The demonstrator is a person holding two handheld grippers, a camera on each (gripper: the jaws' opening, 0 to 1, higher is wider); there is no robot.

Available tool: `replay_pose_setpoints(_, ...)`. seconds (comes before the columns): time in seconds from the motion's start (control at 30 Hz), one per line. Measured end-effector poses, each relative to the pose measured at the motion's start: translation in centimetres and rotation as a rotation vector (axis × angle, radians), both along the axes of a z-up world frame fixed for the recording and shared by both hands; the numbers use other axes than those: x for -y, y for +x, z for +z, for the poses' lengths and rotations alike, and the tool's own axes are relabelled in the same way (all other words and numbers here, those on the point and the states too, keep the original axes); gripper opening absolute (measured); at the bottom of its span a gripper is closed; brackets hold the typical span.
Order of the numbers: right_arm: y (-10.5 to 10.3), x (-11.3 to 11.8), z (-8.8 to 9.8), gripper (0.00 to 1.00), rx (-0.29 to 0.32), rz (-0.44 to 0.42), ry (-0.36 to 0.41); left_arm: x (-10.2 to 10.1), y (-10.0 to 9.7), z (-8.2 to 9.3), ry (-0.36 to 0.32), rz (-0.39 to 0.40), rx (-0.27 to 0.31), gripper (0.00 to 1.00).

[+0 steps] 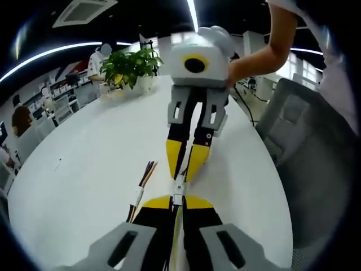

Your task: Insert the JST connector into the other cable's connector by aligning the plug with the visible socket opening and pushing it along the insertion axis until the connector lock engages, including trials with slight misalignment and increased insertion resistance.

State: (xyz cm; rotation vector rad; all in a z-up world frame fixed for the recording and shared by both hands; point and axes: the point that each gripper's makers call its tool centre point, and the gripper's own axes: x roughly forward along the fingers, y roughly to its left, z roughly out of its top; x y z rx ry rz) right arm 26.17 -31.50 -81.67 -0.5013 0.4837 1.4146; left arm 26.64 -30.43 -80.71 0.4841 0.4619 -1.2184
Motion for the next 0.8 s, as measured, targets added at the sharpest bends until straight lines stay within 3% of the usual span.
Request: replay_pose_setpoints(0.8,-0.49,0.18,-0.61,0.03,0.004,0.038,-0.046,0.36,-0.28,-0.50,0.050,-0.040,0.013,0.00)
